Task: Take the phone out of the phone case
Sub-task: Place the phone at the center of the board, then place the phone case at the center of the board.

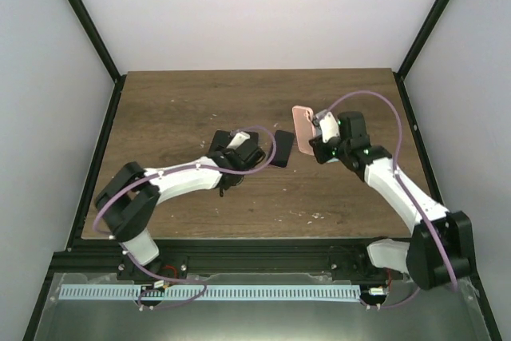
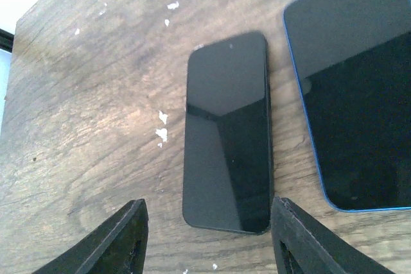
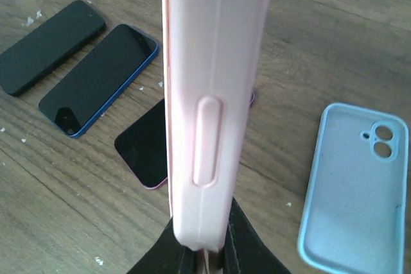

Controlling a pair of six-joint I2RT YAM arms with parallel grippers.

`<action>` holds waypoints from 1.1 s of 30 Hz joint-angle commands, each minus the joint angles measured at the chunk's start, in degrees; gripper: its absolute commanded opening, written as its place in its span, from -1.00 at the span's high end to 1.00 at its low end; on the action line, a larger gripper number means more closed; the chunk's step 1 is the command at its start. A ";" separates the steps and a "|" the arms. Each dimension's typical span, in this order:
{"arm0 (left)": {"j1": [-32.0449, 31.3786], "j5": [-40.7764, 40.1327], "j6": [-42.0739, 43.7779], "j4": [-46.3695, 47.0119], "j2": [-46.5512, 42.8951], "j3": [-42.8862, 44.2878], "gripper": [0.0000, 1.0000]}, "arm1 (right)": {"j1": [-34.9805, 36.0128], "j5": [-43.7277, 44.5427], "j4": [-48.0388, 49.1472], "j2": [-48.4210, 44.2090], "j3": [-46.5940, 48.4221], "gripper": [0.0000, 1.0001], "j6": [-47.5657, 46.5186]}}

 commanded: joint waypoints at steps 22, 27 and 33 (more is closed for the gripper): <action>-0.66 10.00 -7.70 -6.85 -20.20 -5.30 -0.07 | -19.85 3.82 -19.32 38.09 30.31 0.99 -15.16; -1.36 10.30 -8.38 -7.12 -21.71 -5.62 -0.07 | -21.30 -4.46 -22.37 37.15 32.29 0.99 -16.43; -1.44 9.97 -8.67 -7.02 -23.84 -7.20 -0.08 | -18.92 -24.39 -33.20 39.10 34.31 0.98 -18.35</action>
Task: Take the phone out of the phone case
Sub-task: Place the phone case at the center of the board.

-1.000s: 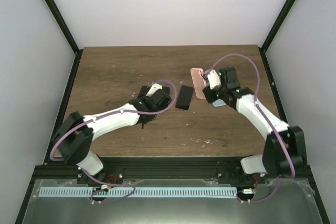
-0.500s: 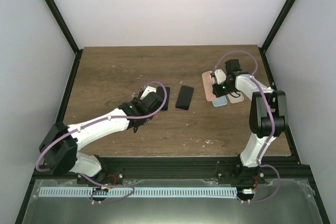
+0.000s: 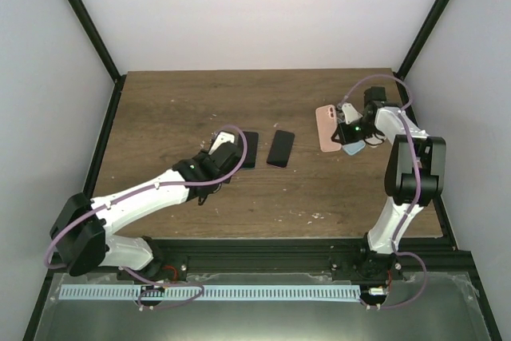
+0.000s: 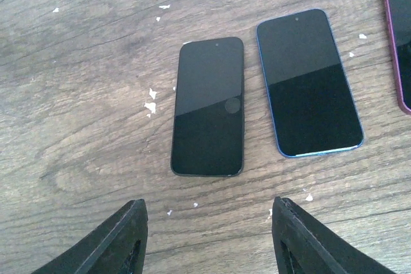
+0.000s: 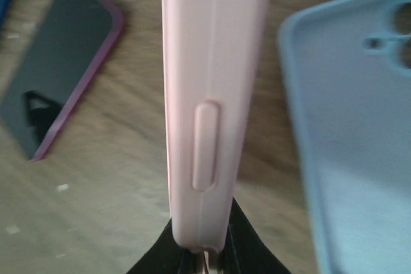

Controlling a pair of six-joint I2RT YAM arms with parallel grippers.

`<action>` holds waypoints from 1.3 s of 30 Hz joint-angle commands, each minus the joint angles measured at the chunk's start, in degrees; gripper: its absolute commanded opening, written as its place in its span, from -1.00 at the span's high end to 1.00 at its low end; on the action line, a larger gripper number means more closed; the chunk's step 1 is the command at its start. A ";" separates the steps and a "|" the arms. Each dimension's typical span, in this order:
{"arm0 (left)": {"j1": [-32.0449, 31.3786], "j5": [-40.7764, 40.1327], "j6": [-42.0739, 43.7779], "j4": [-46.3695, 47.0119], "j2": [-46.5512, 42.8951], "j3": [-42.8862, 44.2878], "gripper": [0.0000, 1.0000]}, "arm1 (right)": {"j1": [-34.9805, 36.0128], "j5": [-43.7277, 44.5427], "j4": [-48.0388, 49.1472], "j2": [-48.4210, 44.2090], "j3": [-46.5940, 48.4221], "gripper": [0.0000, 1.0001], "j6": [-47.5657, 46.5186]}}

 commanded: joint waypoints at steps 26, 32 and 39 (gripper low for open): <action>-0.30 -0.72 -0.95 -1.72 -3.15 -2.85 -0.09 | 3.94 -6.96 -8.01 7.58 2.49 0.44 5.36; -0.25 -0.12 0.29 -4.15 -4.08 -0.53 -0.15 | 3.36 -5.86 -8.75 3.83 3.30 0.31 5.94; 0.07 -1.18 4.86 -11.28 -7.60 6.75 -0.30 | 2.58 -7.42 -11.81 -2.63 6.79 0.13 3.87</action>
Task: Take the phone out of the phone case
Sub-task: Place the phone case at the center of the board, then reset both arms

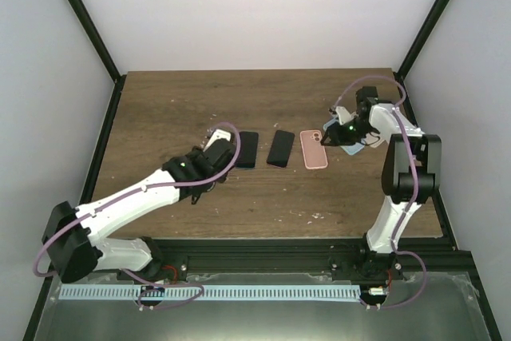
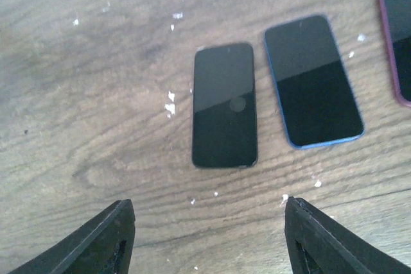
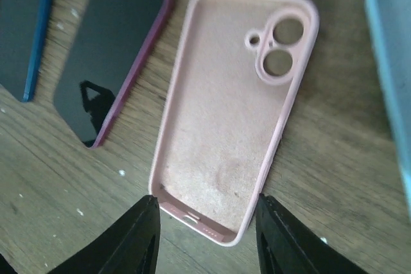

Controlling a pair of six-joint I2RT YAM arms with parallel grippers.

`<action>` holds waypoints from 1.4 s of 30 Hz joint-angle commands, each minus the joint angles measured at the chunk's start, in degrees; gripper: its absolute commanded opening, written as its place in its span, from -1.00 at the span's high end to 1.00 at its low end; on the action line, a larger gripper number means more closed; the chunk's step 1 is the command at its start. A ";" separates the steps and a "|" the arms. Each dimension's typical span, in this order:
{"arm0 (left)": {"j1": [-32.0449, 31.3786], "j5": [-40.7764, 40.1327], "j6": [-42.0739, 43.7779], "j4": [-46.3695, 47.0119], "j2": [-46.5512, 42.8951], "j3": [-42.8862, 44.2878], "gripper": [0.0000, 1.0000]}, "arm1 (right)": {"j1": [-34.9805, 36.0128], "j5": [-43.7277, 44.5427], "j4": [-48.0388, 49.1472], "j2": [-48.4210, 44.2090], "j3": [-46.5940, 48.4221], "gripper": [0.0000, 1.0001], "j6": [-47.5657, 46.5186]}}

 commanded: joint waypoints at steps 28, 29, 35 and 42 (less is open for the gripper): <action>11.77 -5.69 4.37 13.51 -17.91 -4.62 -0.72 | -1.64 9.04 54.15 -56.82 -35.47 -1.00 30.14; 11.84 -6.14 4.16 13.54 -18.04 -4.52 -0.72 | -1.60 7.84 52.39 -56.72 -33.86 -1.00 30.56; 11.84 -8.07 3.85 14.65 -20.28 -5.15 -0.72 | -1.60 7.73 43.99 -55.38 -24.66 -1.00 27.75; 11.83 -6.81 4.92 16.84 -22.60 -6.55 -0.71 | -1.60 6.60 43.91 -54.45 -24.52 -1.00 27.02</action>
